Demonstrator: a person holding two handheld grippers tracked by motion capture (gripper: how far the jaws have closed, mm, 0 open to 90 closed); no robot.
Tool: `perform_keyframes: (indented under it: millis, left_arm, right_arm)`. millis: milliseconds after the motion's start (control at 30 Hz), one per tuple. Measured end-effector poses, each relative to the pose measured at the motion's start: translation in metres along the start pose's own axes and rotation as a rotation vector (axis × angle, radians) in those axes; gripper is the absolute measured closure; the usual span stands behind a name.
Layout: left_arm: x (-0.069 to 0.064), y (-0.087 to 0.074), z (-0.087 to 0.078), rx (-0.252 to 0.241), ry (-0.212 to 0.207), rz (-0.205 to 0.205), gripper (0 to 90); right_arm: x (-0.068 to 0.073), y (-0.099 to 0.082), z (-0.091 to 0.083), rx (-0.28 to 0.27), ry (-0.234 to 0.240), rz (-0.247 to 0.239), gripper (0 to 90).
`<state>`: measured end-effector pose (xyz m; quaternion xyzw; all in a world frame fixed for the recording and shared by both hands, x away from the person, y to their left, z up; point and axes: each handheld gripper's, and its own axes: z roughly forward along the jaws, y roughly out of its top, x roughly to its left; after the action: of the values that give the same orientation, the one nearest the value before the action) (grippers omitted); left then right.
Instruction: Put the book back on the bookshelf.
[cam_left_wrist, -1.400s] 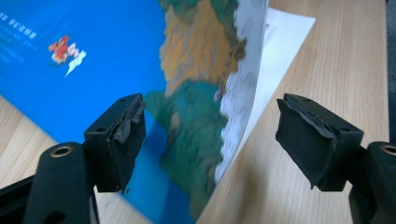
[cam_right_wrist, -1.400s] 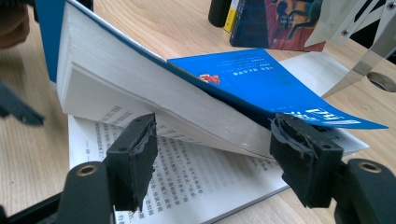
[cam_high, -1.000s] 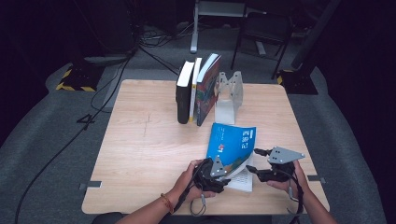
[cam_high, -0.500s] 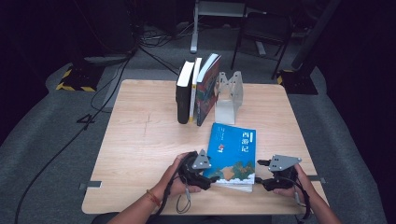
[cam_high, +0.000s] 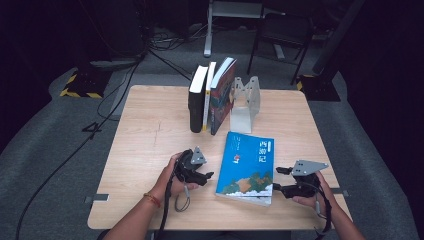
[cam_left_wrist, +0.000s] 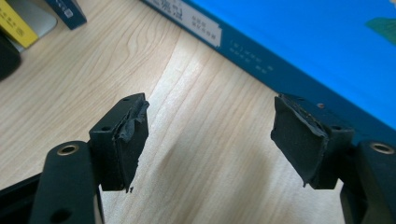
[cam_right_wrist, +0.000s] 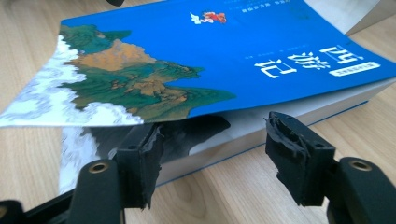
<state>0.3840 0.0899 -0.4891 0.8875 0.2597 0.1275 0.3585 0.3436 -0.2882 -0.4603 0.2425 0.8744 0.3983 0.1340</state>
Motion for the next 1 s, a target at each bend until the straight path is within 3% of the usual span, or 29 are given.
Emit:
perform_keyframes:
  millis: [67, 133, 267, 367, 500, 667, 867, 1000]
  left_arm:
    - [-0.001, 0.0, 0.005, 0.013, -0.016, 0.002, 26.8]
    - [-0.005, 0.001, 0.009, 0.026, -0.03, 0.019, 26.4]
    - [-0.009, 0.001, 0.014, 0.032, -0.057, 0.013, 26.0]
    - [-0.011, 0.002, 0.014, 0.031, -0.056, 0.019, 27.2]
    - [-0.011, 0.0, 0.015, 0.024, -0.068, -0.016, 28.2]
    - [-0.019, 0.002, 0.016, 0.016, -0.082, -0.01, 33.2]
    - [-0.032, 0.006, 0.021, 0.009, -0.109, 0.021, 33.1]
    - [-0.033, 0.006, 0.022, 0.003, -0.112, 0.022, 32.3]
  right_arm:
    - [0.0, 0.001, 0.005, 0.011, -0.003, 0.018, 35.8]
    - [-0.001, 0.005, 0.001, 0.03, -0.033, -0.012, 35.6]
    - [-0.013, 0.0, -0.017, -0.014, -0.049, 0.077, 35.9]
    - [-0.016, -0.002, -0.022, -0.019, -0.07, 0.08, 35.8]
    - [-0.017, 0.003, -0.024, -0.056, -0.054, 0.11, 34.4]
    - [-0.01, 0.008, -0.007, -0.007, -0.024, 0.101, 31.9]
    - [-0.013, 0.002, 0.012, 0.1, -0.008, 0.141, 26.5]
    - [-0.023, -0.002, 0.016, 0.107, 0.018, 0.201, 22.3]
